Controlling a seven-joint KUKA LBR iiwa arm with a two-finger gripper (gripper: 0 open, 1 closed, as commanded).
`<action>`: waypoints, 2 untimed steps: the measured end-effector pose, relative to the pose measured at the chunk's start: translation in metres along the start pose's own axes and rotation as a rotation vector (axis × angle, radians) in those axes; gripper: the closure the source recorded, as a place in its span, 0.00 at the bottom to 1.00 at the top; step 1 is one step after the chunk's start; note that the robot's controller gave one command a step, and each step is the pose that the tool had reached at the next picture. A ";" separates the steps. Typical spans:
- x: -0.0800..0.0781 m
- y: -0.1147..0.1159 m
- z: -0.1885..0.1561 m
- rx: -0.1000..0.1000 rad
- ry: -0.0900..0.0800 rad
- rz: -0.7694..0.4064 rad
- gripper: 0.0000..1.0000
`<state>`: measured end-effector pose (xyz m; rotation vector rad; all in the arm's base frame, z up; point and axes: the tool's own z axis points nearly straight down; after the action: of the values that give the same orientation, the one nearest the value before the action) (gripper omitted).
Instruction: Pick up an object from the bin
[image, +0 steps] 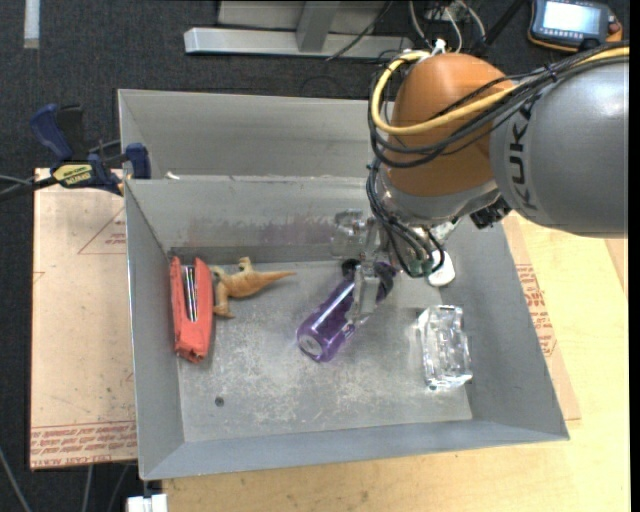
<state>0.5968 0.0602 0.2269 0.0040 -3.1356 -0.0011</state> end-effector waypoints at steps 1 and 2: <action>-0.001 0.000 -0.005 -0.001 -0.008 0.001 0.00; -0.004 -0.003 0.027 -0.001 -0.014 -0.059 0.00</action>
Offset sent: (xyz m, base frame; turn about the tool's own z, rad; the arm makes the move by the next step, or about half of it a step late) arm 0.0032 -0.0121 -0.1112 -0.2027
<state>0.6005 0.0570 0.2003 0.0976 -3.1476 -0.0025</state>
